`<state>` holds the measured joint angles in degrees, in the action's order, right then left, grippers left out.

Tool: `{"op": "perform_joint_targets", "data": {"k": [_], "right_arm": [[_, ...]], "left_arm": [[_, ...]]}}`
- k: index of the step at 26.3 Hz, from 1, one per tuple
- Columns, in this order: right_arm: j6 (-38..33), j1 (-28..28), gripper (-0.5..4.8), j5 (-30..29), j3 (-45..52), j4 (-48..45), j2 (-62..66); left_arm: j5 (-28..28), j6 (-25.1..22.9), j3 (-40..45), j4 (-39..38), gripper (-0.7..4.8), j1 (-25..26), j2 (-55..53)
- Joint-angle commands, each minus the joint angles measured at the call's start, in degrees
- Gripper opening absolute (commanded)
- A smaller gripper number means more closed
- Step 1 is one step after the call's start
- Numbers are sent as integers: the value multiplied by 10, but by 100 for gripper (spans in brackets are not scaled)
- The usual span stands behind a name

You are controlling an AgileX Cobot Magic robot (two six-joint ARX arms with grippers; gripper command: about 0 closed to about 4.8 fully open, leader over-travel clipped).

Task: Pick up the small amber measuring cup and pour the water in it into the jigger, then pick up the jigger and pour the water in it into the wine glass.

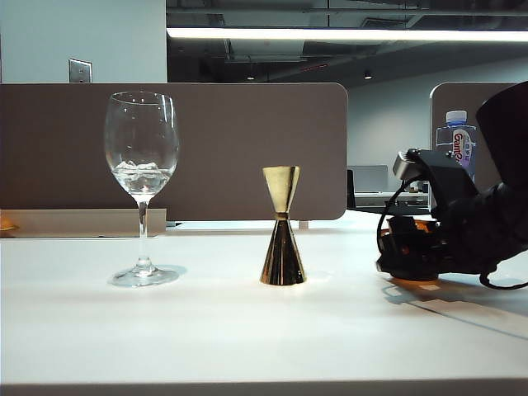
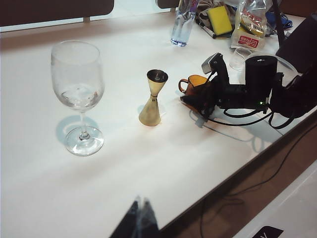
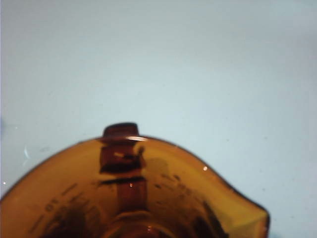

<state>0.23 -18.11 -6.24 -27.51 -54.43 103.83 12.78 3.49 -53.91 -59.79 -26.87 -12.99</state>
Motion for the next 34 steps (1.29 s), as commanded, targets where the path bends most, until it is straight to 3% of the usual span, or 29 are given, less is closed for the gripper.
{"op": "perform_joint_targets", "data": {"k": [1,5,9,12,15,28,34], "right_arm": [[-3,0,187,-2,-2,-16,-2],[-3,0,312,0,-2,-16,-2],[-3,0,331,1,-2,-15,-2],[-3,0,403,8,0,-10,-8],[-3,-1,433,29,23,-8,-43],[-2,-5,446,26,70,106,-208],[-2,-92,445,21,63,131,-250]], "left_arm": [[1,-1,-1,6,-2,0,0],[1,-1,-1,6,-2,0,0],[1,-1,-1,6,-2,0,0],[1,-1,-1,6,-2,0,0],[1,-1,-1,6,-2,0,0],[0,-1,-1,6,-2,0,0],[0,-1,-1,6,-2,0,0]]}}
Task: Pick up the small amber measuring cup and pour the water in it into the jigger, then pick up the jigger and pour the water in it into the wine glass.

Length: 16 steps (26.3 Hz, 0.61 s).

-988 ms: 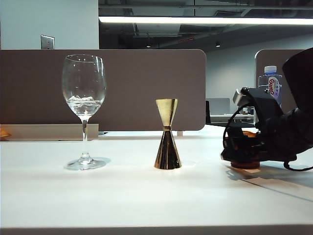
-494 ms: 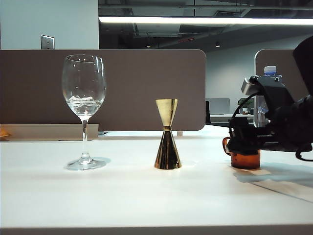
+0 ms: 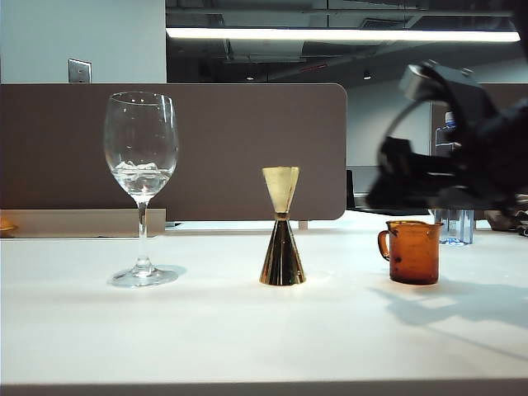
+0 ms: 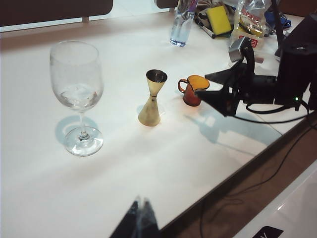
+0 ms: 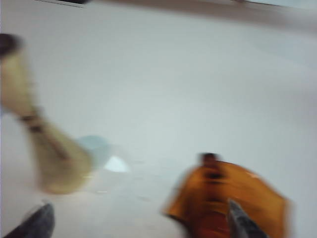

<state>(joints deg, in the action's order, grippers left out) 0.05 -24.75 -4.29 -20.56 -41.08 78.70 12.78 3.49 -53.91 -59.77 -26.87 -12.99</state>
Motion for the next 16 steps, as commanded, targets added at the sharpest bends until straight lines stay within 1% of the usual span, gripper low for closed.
{"op": "perform_joint_targets", "data": {"k": [1,3,5,13,16], "right_arm": [[0,-50,441,9,-12,-3,9],[0,-73,440,17,-31,-4,33],[0,-77,440,3,-63,-5,66],[-1,-94,439,-2,-126,-5,125],[0,-104,417,-2,-144,-6,144]], "left_arm": [[0,-1,-1,6,-2,0,0],[1,-1,-1,6,-2,0,0],[0,-1,-1,6,-2,0,0],[-2,-1,-1,6,-2,0,0],[0,-1,-1,6,-2,0,0]]}}
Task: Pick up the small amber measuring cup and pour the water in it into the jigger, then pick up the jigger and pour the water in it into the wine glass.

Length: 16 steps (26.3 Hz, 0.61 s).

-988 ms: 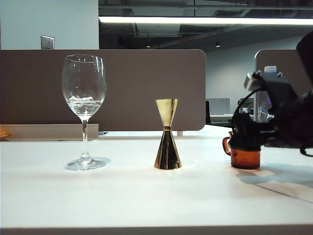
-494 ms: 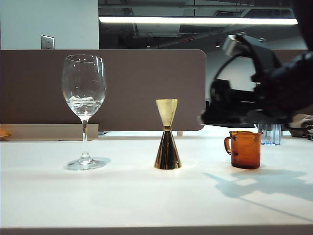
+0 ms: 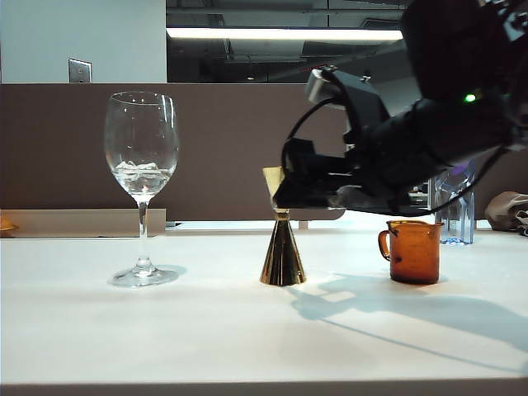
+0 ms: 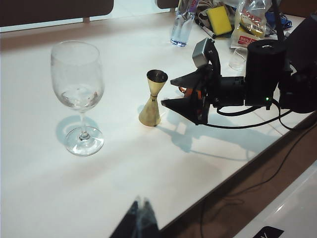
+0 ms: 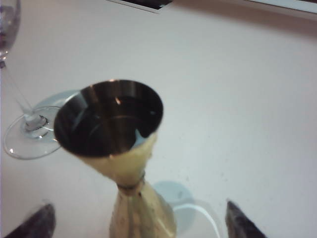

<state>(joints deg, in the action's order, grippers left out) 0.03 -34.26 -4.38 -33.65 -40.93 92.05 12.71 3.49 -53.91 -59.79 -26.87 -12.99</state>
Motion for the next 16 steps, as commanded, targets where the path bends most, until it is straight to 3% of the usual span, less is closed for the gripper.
{"op": "perform_joint_targets", "data": {"k": [1,3,5,11,12,13,16], "right_arm": [[0,-12,417,-2,-17,-9,16],[0,-14,416,-3,-24,-11,28],[0,-19,354,0,-36,-15,51],[0,-19,354,0,-58,-17,77],[0,-19,345,0,-63,-20,81],[0,-19,294,-1,-68,-22,85],[0,-19,282,0,-71,-26,88]], "left_arm": [[2,-1,-1,6,-2,0,0],[1,-1,-1,6,-2,0,0],[0,-1,-1,6,-2,0,0],[0,-1,-1,6,-2,0,0],[0,-1,-1,6,-2,0,0],[1,-1,-1,6,-2,0,0],[0,-1,-1,6,-2,0,0]]}}
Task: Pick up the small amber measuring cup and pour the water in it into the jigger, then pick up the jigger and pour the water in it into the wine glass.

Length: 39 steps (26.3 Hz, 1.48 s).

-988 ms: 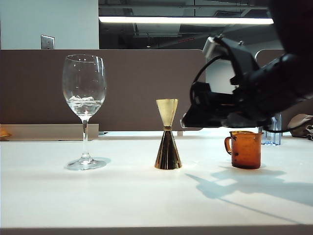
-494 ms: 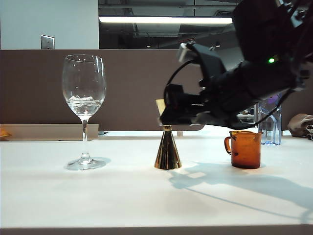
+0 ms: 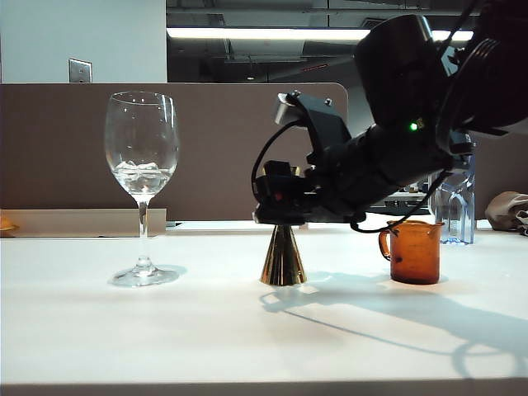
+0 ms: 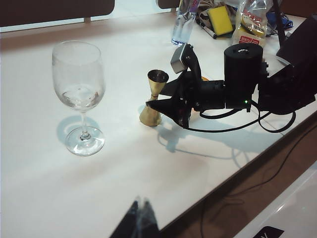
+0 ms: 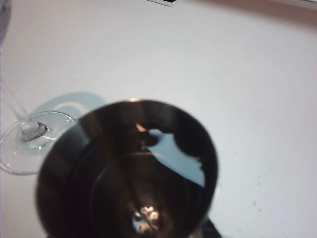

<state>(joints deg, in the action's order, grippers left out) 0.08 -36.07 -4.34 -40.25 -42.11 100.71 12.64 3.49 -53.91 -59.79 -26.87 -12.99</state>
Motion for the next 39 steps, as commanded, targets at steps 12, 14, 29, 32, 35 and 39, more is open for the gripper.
{"op": "perform_joint_targets", "data": {"k": [12,14,29,32,35,39], "right_arm": [[-1,0,259,-1,-7,-14,4],[-1,0,259,-1,-7,-14,8],[-1,0,103,-1,-7,-14,8],[-1,0,103,-1,-7,-14,8],[-1,0,102,-1,-7,-14,8],[0,0,33,15,-10,-12,8]], "left_arm": [[1,-1,-1,6,-2,0,0],[1,-1,-1,6,-2,0,0],[1,-1,-1,6,-2,0,0],[1,-1,-1,6,-2,0,0],[1,-1,-1,6,-2,0,0],[1,-1,-1,6,-2,0,0]]}}
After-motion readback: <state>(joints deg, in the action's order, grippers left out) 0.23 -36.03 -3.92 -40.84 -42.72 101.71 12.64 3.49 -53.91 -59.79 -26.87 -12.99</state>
